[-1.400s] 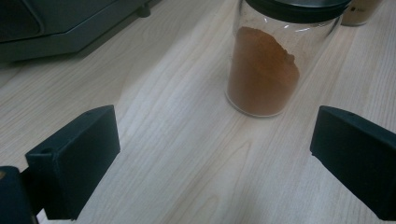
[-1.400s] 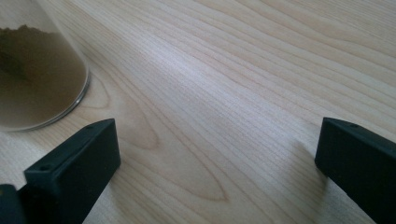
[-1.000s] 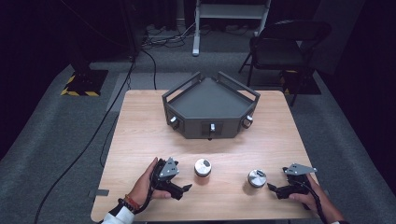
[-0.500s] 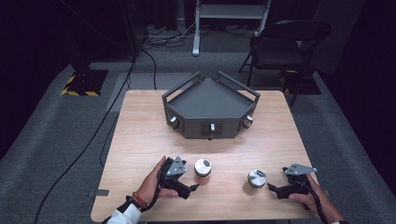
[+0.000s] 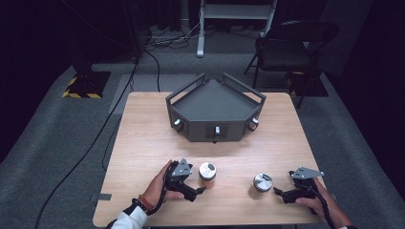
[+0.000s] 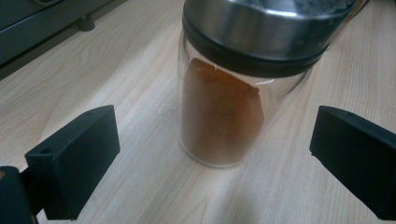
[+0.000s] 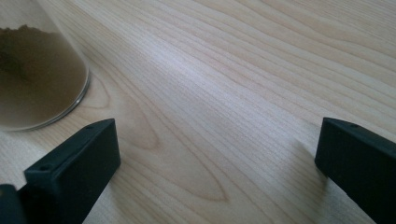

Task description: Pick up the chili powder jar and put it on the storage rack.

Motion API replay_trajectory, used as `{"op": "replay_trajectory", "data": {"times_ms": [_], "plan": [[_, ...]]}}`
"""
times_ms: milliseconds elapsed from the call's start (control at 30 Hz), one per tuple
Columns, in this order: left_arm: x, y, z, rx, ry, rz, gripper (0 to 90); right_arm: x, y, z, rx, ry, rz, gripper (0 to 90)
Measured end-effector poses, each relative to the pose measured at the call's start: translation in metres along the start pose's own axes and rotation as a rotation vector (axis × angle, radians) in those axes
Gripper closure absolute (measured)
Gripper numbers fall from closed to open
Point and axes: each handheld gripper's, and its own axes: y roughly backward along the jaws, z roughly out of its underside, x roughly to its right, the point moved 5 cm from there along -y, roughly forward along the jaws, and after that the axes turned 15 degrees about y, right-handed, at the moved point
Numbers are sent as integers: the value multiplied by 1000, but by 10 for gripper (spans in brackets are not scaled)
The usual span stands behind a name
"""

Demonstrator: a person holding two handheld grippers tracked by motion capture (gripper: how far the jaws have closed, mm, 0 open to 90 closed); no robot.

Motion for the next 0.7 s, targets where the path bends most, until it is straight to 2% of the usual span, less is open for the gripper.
{"op": "replay_trajectory", "data": {"times_ms": [500, 567, 700], "plan": [[5, -19, -10, -2, -24, 16, 20, 0, 0, 0, 2, -1, 1, 0], [4, -22, -10, 4, -27, 13, 37, 0, 0, 1, 3, -1, 1, 0], [0, -32, -7, 41, -8, 30, 107, 0, 0, 1, 5, -1, 1, 0]]}}
